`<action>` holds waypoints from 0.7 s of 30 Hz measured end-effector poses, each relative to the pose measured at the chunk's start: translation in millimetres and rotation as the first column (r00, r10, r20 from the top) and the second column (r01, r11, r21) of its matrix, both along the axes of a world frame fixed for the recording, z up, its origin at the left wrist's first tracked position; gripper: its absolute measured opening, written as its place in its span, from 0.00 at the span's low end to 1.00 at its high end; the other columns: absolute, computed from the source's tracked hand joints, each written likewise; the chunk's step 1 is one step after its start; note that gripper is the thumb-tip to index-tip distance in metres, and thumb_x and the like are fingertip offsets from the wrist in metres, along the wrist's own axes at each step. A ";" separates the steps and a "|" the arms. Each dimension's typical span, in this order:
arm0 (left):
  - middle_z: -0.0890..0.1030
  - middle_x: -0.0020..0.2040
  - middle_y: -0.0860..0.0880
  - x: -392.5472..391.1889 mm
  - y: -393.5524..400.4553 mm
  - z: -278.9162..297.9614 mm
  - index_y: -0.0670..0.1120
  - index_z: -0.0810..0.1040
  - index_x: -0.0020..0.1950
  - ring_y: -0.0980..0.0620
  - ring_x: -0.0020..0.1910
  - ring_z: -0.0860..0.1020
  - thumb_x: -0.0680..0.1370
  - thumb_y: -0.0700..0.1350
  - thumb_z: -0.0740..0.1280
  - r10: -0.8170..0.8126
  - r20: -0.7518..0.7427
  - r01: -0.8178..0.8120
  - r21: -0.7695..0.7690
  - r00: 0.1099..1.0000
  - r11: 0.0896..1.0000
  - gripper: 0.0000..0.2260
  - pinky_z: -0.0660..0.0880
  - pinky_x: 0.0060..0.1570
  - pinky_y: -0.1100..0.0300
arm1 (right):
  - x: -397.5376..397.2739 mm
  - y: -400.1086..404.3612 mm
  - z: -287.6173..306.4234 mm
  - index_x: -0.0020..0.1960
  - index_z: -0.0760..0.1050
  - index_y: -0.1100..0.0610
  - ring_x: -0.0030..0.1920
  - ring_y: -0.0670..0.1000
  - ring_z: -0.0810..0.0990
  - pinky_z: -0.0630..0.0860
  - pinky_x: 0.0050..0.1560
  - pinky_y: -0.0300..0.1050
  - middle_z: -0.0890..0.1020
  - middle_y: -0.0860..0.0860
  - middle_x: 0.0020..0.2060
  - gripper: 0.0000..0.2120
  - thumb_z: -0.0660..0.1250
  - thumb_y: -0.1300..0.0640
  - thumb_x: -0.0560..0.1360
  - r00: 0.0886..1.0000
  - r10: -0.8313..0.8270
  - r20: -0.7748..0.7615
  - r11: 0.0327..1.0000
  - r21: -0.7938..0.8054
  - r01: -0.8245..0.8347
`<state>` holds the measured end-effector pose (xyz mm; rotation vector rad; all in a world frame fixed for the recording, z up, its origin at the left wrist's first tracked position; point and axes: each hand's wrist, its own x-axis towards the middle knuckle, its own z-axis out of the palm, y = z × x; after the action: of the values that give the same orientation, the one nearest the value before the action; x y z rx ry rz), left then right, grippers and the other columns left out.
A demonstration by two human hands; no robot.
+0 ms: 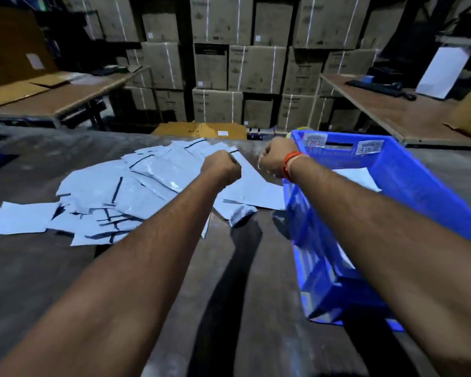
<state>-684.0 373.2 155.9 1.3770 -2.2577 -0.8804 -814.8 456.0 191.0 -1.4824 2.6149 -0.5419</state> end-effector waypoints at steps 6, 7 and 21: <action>0.85 0.51 0.44 50.5 -47.6 -66.7 0.46 0.85 0.54 0.45 0.53 0.83 0.74 0.39 0.73 -0.164 0.101 0.153 0.104 0.981 0.983 0.10 0.80 0.51 0.57 | 55.5 -32.0 -110.4 0.54 0.83 0.57 0.59 0.60 0.80 0.75 0.57 0.46 0.83 0.58 0.55 0.11 0.66 0.57 0.75 0.999 0.044 -0.029 0.973 0.227 -0.037; 0.85 0.52 0.46 57.8 -53.2 -78.1 0.47 0.85 0.53 0.47 0.53 0.82 0.73 0.39 0.73 -0.181 0.110 0.168 0.114 0.977 0.979 0.10 0.78 0.51 0.60 | 61.3 -33.2 -128.7 0.54 0.83 0.54 0.60 0.59 0.79 0.74 0.59 0.45 0.83 0.57 0.55 0.10 0.68 0.56 0.74 0.999 0.050 -0.003 0.966 0.254 -0.048; 0.85 0.53 0.52 91.9 -83.1 -145.2 0.47 0.86 0.51 0.56 0.52 0.81 0.71 0.37 0.71 -0.350 -0.090 0.348 -0.032 0.932 0.937 0.12 0.71 0.49 0.70 | 82.9 -41.2 -205.5 0.57 0.76 0.60 0.61 0.61 0.72 0.77 0.52 0.53 0.76 0.58 0.57 0.11 0.62 0.64 0.75 0.963 -0.085 -0.256 0.972 0.193 0.138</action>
<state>-592.1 290.2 10.7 0.9157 -2.4694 -1.0115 -731.9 414.8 -14.6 -1.4235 2.8492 -0.0860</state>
